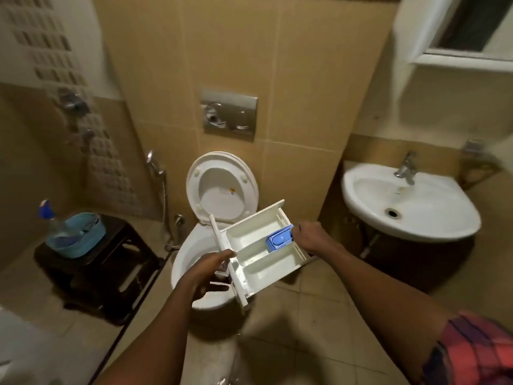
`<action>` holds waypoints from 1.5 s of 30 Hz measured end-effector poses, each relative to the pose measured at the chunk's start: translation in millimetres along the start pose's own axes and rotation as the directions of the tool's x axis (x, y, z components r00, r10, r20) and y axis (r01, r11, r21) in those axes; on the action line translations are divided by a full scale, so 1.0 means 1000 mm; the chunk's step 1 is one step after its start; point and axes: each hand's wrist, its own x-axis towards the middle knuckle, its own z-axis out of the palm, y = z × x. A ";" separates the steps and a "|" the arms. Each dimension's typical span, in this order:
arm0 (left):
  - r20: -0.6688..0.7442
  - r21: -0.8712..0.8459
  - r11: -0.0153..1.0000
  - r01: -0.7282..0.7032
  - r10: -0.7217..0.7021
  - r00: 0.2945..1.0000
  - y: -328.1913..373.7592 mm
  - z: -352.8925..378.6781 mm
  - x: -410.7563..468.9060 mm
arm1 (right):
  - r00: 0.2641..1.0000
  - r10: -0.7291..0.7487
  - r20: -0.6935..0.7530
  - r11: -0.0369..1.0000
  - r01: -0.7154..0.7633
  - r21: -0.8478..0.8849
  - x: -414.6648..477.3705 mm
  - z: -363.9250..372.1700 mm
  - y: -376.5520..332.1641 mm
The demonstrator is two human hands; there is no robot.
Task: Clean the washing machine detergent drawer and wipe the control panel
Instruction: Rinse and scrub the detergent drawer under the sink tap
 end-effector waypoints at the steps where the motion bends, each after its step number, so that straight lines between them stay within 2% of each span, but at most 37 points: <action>1: 0.030 0.035 0.999 -0.016 0.015 0.999 0.008 0.011 0.008 | 0.998 0.053 -0.033 0.998 -0.052 0.022 -0.001 -0.013 0.008; 6: 0.139 0.100 0.991 -0.086 0.072 0.988 0.044 0.083 0.040 | 0.975 0.155 -0.162 0.988 -0.148 0.052 0.002 -0.057 0.074; 13: 0.274 0.167 0.967 -0.192 0.141 0.951 0.088 0.199 0.067 | 0.946 0.278 -0.169 0.958 -0.260 0.118 -0.005 -0.123 0.174; 17: 0.277 0.224 0.961 -0.162 0.096 0.956 0.110 0.270 0.086 | 0.916 0.355 -0.185 0.920 -0.308 0.242 0.012 -0.153 0.241; 23: 0.306 0.257 0.915 -0.312 0.230 0.924 0.148 0.375 0.107 | 0.888 0.408 -0.212 0.874 -0.313 0.371 0.040 -0.201 0.328; 28: 0.206 0.297 0.874 -0.386 0.335 0.919 0.176 0.428 0.137 | 0.884 0.399 -0.241 0.876 -0.291 0.384 0.068 -0.240 0.368; 32: 0.180 0.249 0.896 -0.368 0.330 0.927 0.198 0.452 0.166 | 0.887 0.396 -0.237 0.863 -0.271 0.427 0.101 -0.258 0.387; 37: 0.167 0.237 0.924 -0.301 0.267 0.949 0.228 0.477 0.209 | 0.897 0.372 -0.238 0.908 -0.299 0.292 0.148 -0.275 0.401; 45: 0.211 0.264 0.947 -0.181 0.126 0.969 0.256 0.513 0.312 | 0.882 0.344 -0.322 0.927 -0.265 0.265 0.257 -0.320 0.418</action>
